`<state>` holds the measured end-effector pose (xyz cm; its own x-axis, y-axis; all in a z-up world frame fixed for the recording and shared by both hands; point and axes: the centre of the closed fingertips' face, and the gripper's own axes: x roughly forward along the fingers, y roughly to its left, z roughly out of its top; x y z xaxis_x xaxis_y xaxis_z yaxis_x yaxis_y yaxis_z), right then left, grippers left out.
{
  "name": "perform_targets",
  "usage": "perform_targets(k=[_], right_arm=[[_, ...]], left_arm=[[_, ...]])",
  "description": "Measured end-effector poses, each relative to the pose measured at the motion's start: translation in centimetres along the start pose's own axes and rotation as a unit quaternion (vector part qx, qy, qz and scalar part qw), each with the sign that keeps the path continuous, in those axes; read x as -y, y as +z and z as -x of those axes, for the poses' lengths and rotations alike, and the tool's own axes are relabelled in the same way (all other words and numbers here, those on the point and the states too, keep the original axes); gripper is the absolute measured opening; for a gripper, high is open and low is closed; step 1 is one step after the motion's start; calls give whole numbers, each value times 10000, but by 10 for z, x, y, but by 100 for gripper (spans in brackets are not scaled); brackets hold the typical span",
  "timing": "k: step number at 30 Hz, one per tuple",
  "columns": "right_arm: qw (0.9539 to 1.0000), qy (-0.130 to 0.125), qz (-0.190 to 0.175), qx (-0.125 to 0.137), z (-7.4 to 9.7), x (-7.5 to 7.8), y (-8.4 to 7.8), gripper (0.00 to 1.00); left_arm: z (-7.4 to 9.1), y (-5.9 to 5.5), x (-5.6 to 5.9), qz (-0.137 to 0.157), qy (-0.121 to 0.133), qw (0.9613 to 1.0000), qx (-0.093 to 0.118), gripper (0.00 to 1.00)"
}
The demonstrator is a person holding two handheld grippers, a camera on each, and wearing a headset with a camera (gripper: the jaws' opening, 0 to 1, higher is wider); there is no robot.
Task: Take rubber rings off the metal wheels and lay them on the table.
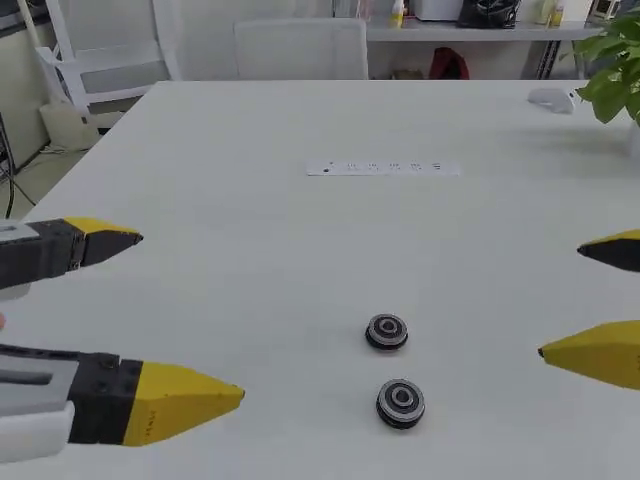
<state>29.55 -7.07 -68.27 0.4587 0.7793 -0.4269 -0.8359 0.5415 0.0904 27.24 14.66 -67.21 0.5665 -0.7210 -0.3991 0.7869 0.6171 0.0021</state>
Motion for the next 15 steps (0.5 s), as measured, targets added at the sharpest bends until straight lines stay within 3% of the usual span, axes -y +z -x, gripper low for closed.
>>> perform_targets(k=[2, 10, 15], right_arm=[[9999, 30, -13, 161, 0, 2, 9, 83], [9990, 138, 265, 327, -9, 1, 30, 83], [9968, 183, 473, 619, -14, 3, 49, 82]], left_arm=[[-3, 6, 1, -87, -37, 10000, 26, 96], [-18, 35, 3, -371, -213, 9987, 263, 95], [-29, 48, 4, -480, -320, 9975, 415, 94]])
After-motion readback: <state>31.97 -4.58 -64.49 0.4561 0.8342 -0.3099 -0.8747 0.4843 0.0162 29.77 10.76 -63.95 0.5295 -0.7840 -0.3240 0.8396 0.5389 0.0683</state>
